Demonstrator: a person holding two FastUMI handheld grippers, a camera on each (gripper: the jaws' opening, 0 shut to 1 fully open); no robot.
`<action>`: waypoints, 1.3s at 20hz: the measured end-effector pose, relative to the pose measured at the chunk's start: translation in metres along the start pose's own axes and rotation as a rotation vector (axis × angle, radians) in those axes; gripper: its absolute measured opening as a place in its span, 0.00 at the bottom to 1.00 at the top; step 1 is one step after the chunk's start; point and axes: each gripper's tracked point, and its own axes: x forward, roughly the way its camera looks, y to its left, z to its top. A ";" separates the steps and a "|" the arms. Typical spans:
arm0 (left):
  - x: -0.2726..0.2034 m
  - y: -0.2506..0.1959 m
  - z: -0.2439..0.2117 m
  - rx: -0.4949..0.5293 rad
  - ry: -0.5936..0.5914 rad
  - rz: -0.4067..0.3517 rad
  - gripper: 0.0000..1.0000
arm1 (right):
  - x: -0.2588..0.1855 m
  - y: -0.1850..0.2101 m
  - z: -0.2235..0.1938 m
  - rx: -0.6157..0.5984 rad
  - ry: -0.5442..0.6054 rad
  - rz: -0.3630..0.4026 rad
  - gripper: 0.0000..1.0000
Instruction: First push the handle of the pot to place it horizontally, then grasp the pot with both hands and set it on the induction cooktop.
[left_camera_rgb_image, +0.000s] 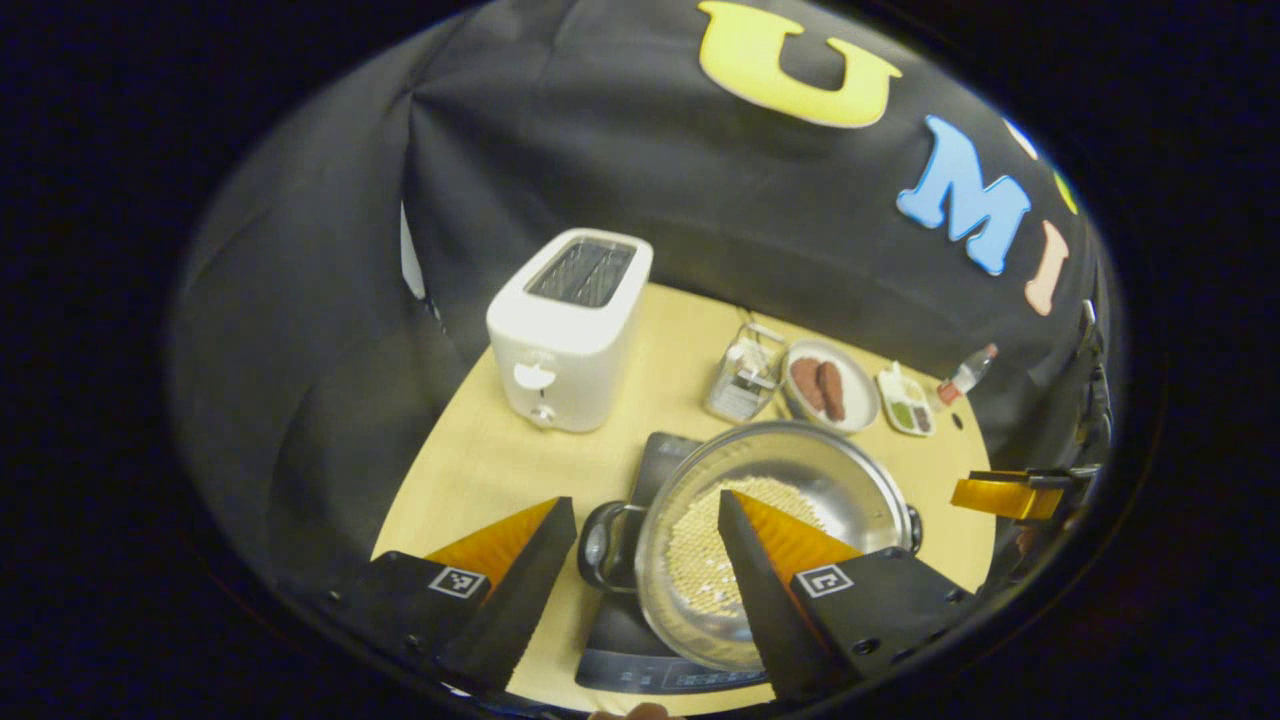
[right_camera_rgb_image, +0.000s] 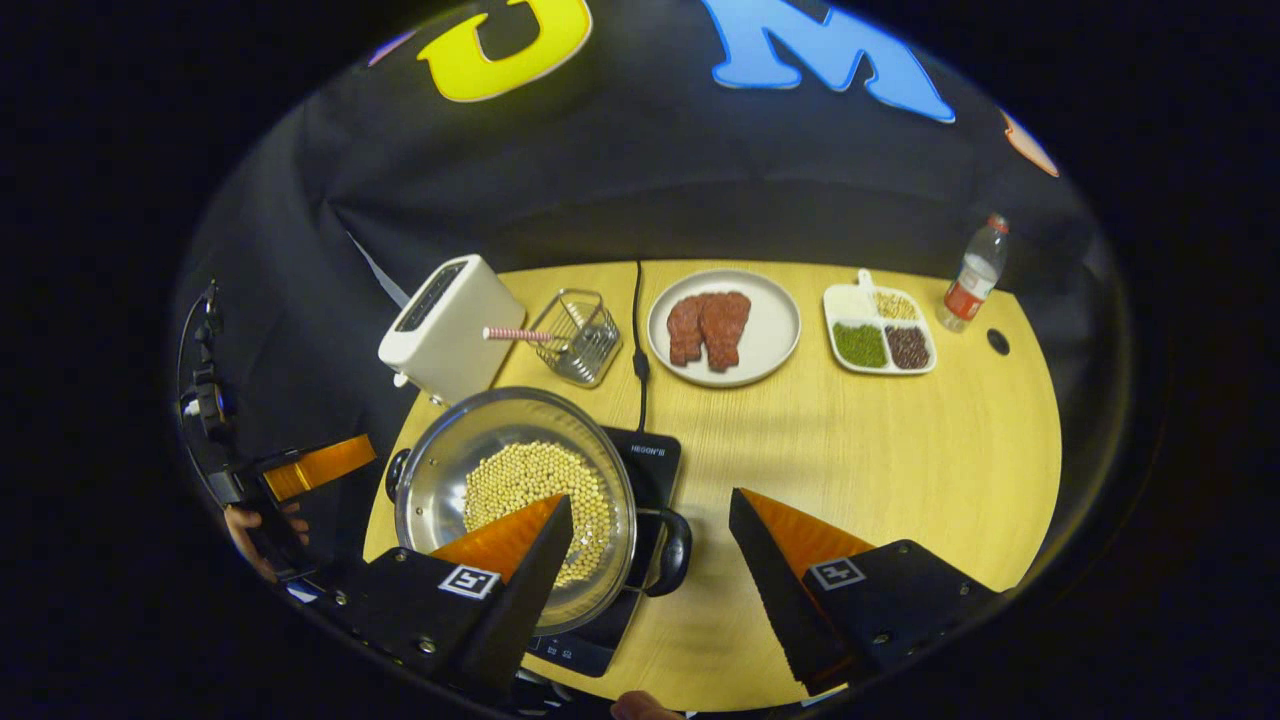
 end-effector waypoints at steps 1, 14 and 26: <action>-0.016 -0.019 0.012 0.011 -0.055 -0.012 0.96 | -0.013 -0.004 0.008 -0.003 -0.052 -0.002 0.96; -0.211 -0.319 0.096 0.186 -0.706 -0.182 0.96 | -0.299 -0.144 0.104 -0.069 -0.767 -0.181 0.96; -0.286 -0.468 0.063 0.167 -0.882 -0.148 0.96 | -0.390 -0.239 0.078 -0.121 -0.892 -0.194 0.96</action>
